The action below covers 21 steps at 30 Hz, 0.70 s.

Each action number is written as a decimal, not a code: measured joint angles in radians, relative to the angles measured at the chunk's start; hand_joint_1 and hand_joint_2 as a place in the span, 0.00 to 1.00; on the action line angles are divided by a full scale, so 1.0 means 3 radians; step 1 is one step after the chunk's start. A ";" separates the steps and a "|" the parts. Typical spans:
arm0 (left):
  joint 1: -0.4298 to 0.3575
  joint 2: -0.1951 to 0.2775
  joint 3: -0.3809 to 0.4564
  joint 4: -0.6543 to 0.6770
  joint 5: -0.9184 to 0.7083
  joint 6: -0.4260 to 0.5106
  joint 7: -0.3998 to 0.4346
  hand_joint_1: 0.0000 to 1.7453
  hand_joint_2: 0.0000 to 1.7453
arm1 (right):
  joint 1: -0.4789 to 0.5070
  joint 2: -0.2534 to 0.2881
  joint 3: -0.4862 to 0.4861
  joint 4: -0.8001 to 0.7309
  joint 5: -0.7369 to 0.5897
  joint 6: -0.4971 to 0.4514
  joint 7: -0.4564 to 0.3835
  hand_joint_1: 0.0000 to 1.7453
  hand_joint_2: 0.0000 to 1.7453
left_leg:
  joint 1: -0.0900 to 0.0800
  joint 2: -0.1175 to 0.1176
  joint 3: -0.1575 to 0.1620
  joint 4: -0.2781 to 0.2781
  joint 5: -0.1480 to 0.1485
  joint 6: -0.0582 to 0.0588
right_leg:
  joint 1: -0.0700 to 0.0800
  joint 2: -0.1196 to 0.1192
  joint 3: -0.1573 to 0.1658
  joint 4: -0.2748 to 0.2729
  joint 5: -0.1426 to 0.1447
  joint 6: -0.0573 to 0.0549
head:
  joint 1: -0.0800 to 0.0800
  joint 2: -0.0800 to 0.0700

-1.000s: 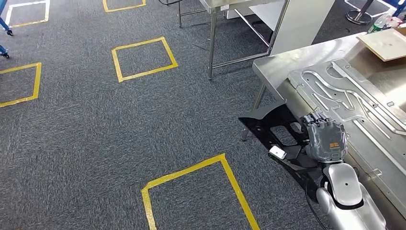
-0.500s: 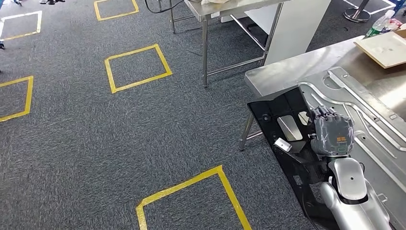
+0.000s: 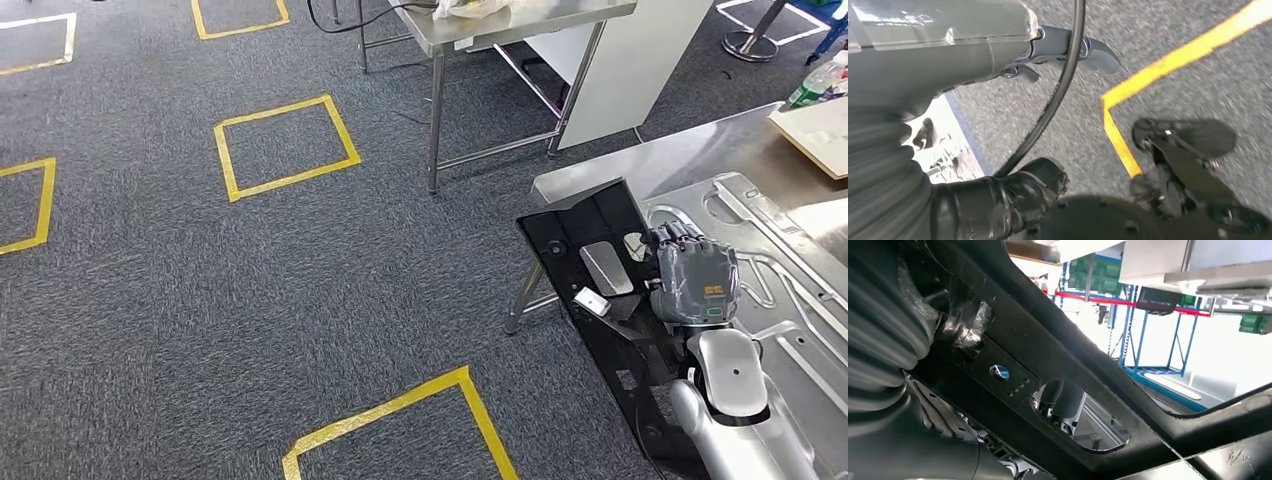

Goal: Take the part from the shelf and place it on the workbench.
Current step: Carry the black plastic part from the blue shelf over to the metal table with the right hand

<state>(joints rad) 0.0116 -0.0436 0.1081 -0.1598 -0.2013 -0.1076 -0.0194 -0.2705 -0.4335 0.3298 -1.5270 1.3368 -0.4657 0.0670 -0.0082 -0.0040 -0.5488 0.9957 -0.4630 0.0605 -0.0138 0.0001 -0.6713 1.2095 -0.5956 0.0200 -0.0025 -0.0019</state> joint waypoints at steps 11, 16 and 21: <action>0.0003 -0.0019 0.0003 0.0001 0.0016 -0.0018 0.0000 0.00 1.00 | -0.0086 0.0002 -0.0061 -0.0019 -0.0079 0.0077 0.0003 1.00 1.00 | 0.0027 0.0035 -0.0185 0.0705 -0.0499 -0.0179 | 0.0019 0.0029 0.0211 -0.0648 0.0557 -0.0167 | 0.0006 0.0000; 0.0001 -0.0021 0.0004 0.0001 0.0015 -0.0022 -0.0003 0.00 1.00 | -0.0123 -0.0002 -0.0071 -0.0018 -0.0088 0.0131 -0.0014 1.00 1.00 | 0.0126 -0.0037 -0.0240 0.0541 -0.0237 -0.0275 | -0.0029 0.0203 0.0209 -0.0595 0.0518 -0.0115 | 0.0006 0.0000; 0.0004 -0.0034 0.0004 0.0001 0.0012 -0.0023 -0.0006 0.00 1.00 | -0.0196 -0.0086 -0.0104 -0.0011 -0.0118 0.0204 -0.0041 1.00 1.00 | 0.0119 -0.0203 -0.0120 0.0172 -0.0111 -0.0182 | -0.0077 0.0369 0.0120 -0.0543 0.0521 0.0033 | 0.0007 0.0000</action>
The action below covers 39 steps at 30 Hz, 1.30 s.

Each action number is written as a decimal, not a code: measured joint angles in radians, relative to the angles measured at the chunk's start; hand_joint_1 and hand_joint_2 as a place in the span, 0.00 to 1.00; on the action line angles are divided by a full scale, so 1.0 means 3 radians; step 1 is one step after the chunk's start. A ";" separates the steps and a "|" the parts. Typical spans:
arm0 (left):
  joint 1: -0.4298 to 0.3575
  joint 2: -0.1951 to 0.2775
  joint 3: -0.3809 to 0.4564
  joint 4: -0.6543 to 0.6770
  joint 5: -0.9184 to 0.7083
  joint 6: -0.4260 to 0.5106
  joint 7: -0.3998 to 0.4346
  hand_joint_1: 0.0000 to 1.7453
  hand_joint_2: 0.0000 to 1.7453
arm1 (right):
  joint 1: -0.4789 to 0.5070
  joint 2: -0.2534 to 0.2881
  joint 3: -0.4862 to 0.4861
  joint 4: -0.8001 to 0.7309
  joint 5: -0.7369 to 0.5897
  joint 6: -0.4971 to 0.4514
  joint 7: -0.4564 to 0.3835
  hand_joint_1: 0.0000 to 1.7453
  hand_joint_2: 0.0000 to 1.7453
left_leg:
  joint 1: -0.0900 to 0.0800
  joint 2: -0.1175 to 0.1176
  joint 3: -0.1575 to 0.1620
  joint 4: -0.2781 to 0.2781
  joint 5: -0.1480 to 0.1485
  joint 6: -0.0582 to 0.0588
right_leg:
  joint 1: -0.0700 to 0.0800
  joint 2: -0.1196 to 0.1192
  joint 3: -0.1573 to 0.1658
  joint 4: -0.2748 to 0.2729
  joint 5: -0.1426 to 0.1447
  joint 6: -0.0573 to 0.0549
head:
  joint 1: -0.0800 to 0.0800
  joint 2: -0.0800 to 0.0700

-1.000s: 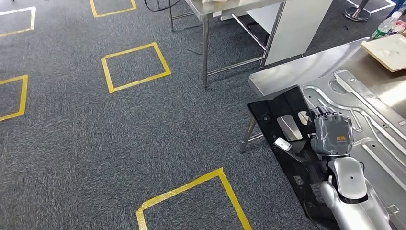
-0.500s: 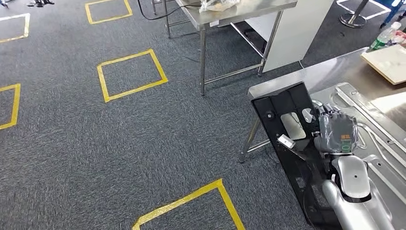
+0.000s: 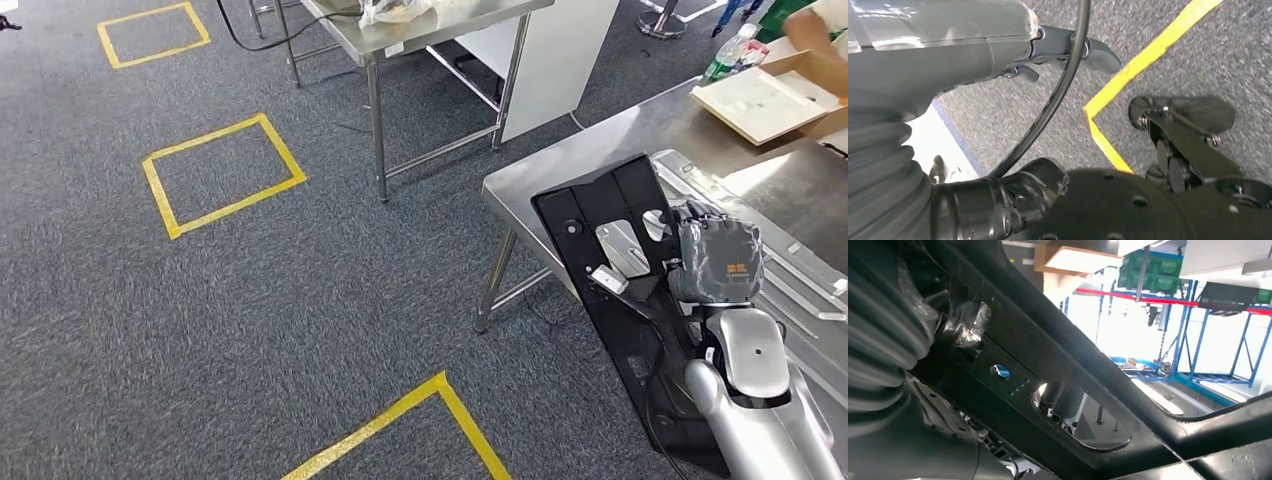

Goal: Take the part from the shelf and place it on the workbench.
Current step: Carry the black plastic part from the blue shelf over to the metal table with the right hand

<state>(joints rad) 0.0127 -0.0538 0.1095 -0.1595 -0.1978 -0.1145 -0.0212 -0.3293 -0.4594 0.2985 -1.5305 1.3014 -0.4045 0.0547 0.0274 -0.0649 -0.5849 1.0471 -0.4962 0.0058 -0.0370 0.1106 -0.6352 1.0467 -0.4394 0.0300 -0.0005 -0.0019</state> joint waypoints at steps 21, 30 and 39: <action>-0.0057 0.0055 0.0030 -0.0005 0.0056 -0.0103 0.0090 0.00 1.00 | -0.0825 0.0061 0.0261 0.1026 0.0683 0.0211 0.0233 1.00 1.00 | -0.0105 0.0240 -0.0247 0.0626 -0.0360 0.0017 | 0.0102 -0.0319 0.0101 -0.0086 0.0003 -0.0204 | 0.0003 0.0000; -0.0040 0.0121 0.0083 -0.0005 0.0064 -0.0113 0.0170 0.00 1.00 | -0.1172 0.0353 0.0456 0.1485 0.0813 0.0219 0.0275 1.00 1.00 | -0.0067 0.0028 -0.0027 -0.0047 0.0115 0.0041 | 0.0081 0.0000 0.0047 -0.0030 0.0001 -0.0106 | 0.0003 0.0000; -0.0056 0.0155 0.0084 -0.0006 0.0011 -0.0135 0.0188 0.00 1.00 | -0.1846 0.0549 0.0712 0.1785 0.0720 0.0387 0.0251 1.00 1.00 | -0.0060 0.0232 -0.0009 -0.0130 0.0168 0.0152 | 0.0057 -0.0356 -0.0368 0.0846 -0.0376 -0.0006 | 0.0024 0.0000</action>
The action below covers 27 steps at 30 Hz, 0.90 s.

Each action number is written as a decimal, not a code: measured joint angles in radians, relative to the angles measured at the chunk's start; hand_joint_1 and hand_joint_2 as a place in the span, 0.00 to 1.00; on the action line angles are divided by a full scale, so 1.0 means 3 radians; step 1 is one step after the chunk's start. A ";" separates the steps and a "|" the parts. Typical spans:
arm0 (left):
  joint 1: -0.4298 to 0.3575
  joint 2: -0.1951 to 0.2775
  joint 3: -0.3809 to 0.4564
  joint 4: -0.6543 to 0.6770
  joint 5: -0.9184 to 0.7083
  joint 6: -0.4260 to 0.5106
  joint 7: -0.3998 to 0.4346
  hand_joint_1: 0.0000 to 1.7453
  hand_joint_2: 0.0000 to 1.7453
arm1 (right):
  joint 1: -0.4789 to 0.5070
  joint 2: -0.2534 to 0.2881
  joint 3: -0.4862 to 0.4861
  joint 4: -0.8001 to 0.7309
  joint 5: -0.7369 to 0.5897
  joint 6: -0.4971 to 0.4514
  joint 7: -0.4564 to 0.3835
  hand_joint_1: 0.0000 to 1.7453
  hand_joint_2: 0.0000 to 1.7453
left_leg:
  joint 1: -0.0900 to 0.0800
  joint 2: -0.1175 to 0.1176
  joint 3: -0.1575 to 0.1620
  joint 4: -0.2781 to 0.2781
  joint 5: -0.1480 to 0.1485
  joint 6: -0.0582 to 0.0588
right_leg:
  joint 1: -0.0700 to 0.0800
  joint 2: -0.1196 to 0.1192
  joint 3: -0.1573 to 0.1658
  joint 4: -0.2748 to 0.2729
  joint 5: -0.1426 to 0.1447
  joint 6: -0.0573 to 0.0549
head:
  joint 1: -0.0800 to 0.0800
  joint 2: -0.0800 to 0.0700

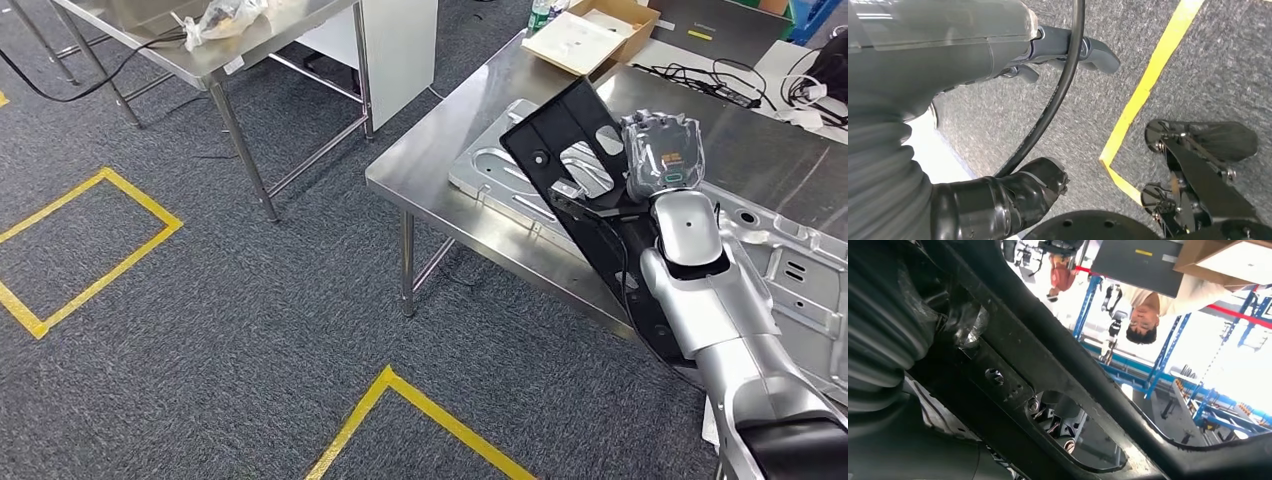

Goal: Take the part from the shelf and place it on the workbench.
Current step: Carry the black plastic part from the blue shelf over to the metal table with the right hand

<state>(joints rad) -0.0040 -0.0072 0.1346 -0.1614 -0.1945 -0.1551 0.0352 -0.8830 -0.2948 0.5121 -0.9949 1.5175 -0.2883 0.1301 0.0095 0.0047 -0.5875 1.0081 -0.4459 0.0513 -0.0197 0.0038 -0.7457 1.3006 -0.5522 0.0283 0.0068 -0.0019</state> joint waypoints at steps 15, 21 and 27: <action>0.0050 -0.0031 -0.0001 0.0001 -0.0053 0.0019 -0.0036 0.00 1.00 | -0.0551 -0.0489 0.0138 -0.0366 -0.0552 0.0527 -0.0237 1.00 1.00 | -0.0019 0.0037 0.0007 0.0029 -0.0040 -0.0034 | 0.0025 -0.0034 0.0425 -0.0878 0.0346 -0.0062 | -0.0003 0.0000; 0.0056 -0.0058 -0.0001 0.0001 -0.0052 0.0017 -0.0039 0.00 1.00 | -0.0554 -0.0594 0.0186 -0.0484 -0.0610 0.0629 -0.0221 1.00 1.00 | -0.0019 0.0040 0.0011 0.0019 -0.0032 -0.0081 | 0.0025 -0.0033 0.0426 -0.0876 0.0347 -0.0073 | -0.0002 0.0000; 0.0058 -0.0069 -0.0001 0.0001 -0.0052 0.0017 -0.0048 0.00 1.00 | -0.0559 -0.0644 0.0210 -0.0529 -0.0619 0.0640 -0.0217 1.00 1.00 | -0.0022 0.0040 0.0011 0.0021 -0.0030 -0.0087 | 0.0023 -0.0033 0.0427 -0.0876 0.0350 -0.0073 | -0.0002 0.0000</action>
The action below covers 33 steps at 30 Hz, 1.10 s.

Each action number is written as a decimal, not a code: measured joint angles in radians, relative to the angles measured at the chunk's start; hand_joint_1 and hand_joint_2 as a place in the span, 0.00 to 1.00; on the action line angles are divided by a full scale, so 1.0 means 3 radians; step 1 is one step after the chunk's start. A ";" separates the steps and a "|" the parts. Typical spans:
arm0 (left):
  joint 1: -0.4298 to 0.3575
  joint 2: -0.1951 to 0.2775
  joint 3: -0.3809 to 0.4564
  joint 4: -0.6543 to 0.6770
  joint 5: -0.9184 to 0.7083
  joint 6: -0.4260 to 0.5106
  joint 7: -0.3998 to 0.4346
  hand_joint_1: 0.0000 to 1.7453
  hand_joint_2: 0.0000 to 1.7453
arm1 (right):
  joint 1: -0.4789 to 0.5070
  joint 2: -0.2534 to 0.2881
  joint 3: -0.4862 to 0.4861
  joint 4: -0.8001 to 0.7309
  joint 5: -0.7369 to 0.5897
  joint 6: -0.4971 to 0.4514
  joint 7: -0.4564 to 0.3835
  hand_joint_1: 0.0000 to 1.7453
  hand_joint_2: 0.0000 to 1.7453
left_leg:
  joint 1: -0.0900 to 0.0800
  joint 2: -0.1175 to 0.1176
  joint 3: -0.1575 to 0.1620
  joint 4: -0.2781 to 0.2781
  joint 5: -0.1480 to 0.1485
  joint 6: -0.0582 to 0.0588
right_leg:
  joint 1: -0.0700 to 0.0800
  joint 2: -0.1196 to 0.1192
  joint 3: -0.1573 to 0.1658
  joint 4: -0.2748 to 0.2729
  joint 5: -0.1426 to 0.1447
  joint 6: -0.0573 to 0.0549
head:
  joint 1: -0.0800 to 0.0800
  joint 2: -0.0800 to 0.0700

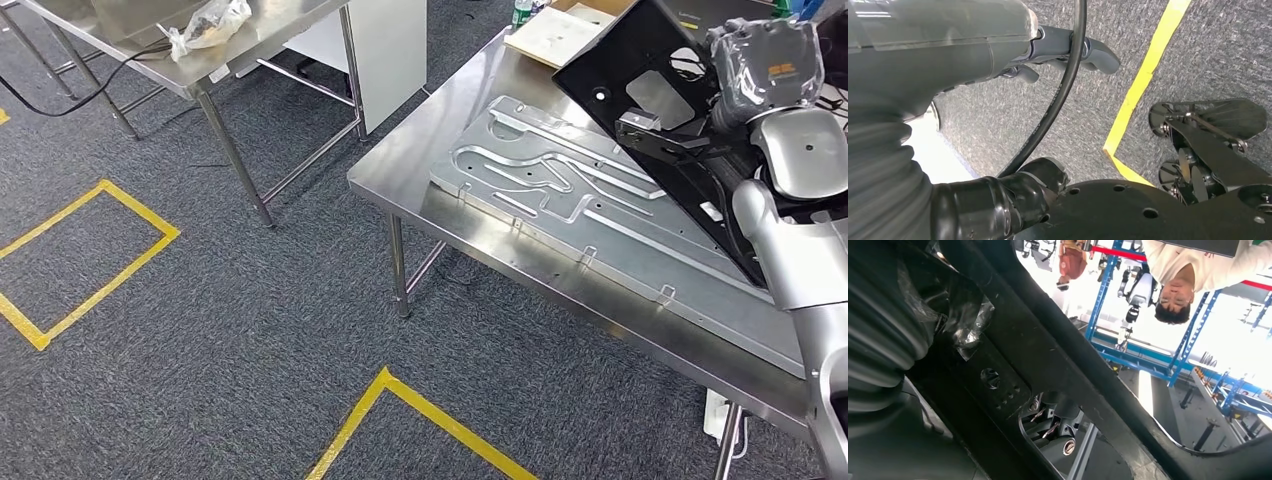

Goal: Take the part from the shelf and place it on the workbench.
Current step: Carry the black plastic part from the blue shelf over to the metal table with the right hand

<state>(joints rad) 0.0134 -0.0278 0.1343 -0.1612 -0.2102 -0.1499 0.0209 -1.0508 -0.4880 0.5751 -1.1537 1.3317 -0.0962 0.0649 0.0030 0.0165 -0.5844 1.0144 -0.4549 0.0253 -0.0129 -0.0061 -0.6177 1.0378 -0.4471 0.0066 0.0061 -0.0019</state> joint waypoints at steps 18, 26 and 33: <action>-0.0005 -0.0041 -0.0001 -0.0001 -0.0026 -0.0054 -0.0022 0.00 1.00 | -0.0006 -0.0110 0.0068 0.0084 -0.0010 -0.0054 0.0043 1.00 1.00 | 0.0088 0.0040 0.0149 -0.0211 0.0055 0.0049 | -0.0098 0.0016 -0.0365 0.0651 -0.0213 0.0170 | 0.0001 0.0000; -0.0009 -0.0036 -0.0003 -0.0001 -0.0034 -0.0080 -0.0037 0.00 1.00 | -0.0034 -0.0135 0.0134 0.0174 -0.0007 -0.0071 0.0027 1.00 1.00 | 0.0145 0.0036 0.0135 0.0014 -0.0152 -0.0180 | -0.0129 0.0025 -0.0084 0.0105 -0.0020 0.0075 | -0.0010 0.0000; -0.0004 -0.0039 -0.0003 -0.0001 -0.0035 -0.0084 -0.0038 0.00 1.00 | -0.0054 -0.0134 0.0160 0.0188 -0.0006 -0.0072 0.0021 1.00 1.00 | 0.0065 -0.0024 -0.0531 0.1032 -0.0405 -0.0069 | -0.0018 0.0073 0.0033 0.0101 -0.0118 -0.0070 | -0.0017 0.0000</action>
<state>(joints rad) 0.0122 -0.0396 0.1335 -0.1614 -0.2207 -0.1750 0.0095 -1.0670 -0.5283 0.6230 -1.0974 1.3298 -0.1179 0.0710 0.0225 0.0094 -0.7437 1.3239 -0.5763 0.0045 -0.0183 0.0158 -0.6078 1.0680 -0.4825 -0.0144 0.0011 -0.0019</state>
